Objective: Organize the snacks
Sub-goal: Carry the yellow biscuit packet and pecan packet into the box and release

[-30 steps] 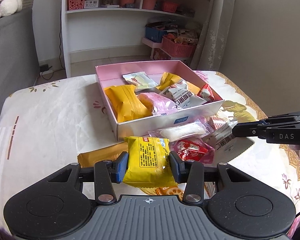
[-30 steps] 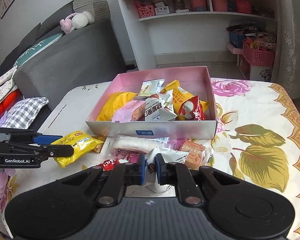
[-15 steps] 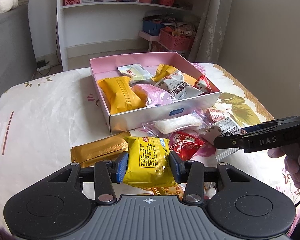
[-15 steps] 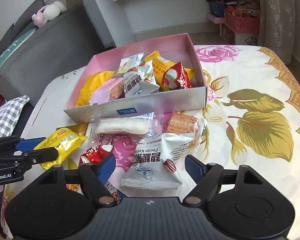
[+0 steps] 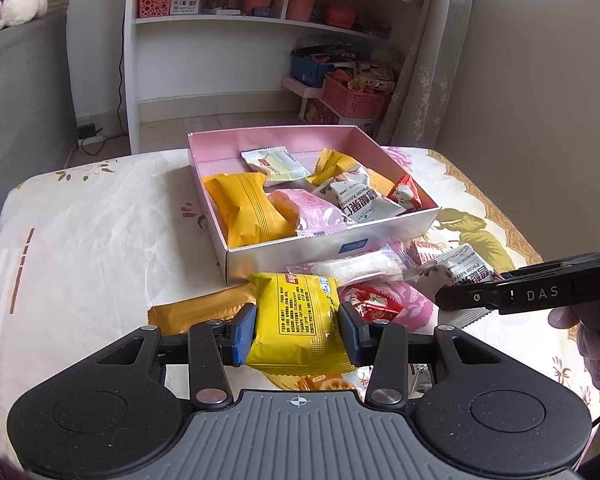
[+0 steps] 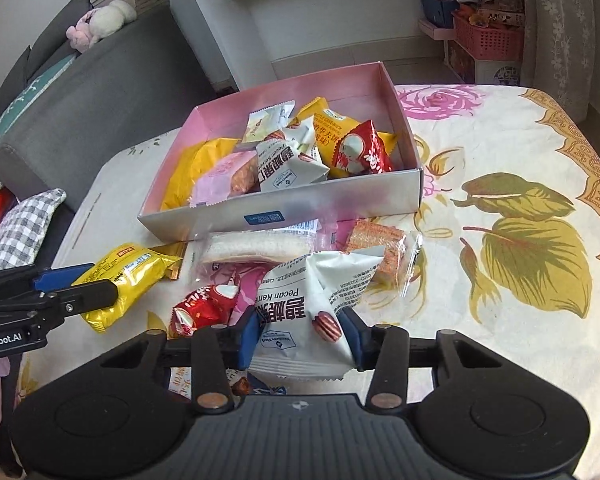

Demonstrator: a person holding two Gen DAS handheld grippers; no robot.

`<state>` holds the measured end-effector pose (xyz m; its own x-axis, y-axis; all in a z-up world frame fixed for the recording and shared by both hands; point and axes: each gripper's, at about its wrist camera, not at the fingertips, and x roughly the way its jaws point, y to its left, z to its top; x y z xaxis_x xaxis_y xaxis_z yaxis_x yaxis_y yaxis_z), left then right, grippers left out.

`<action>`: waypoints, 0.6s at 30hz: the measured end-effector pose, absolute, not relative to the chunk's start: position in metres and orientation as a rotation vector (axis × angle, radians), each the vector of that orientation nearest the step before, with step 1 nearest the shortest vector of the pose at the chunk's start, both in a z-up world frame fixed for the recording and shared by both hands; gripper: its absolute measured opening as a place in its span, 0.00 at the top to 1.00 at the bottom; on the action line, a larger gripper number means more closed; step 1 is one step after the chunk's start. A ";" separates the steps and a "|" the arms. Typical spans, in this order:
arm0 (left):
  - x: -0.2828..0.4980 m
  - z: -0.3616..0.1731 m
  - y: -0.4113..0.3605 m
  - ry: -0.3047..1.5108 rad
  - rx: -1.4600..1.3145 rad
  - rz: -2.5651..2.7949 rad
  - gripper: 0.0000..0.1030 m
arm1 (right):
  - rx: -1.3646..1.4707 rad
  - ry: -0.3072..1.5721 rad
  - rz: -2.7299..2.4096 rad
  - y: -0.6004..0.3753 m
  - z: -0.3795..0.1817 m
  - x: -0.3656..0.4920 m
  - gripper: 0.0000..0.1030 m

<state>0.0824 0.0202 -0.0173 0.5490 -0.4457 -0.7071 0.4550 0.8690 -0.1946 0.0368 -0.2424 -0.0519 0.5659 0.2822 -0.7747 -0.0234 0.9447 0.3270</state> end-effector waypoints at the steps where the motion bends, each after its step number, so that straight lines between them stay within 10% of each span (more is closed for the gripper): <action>1: 0.083 -0.015 0.021 0.827 0.004 -0.531 0.60 | 0.313 0.948 0.186 -0.244 -0.048 0.036 0.65; 18: 0.144 0.012 0.003 0.753 -0.006 -0.455 0.60 | 0.401 0.795 0.177 -0.262 -0.003 0.091 0.64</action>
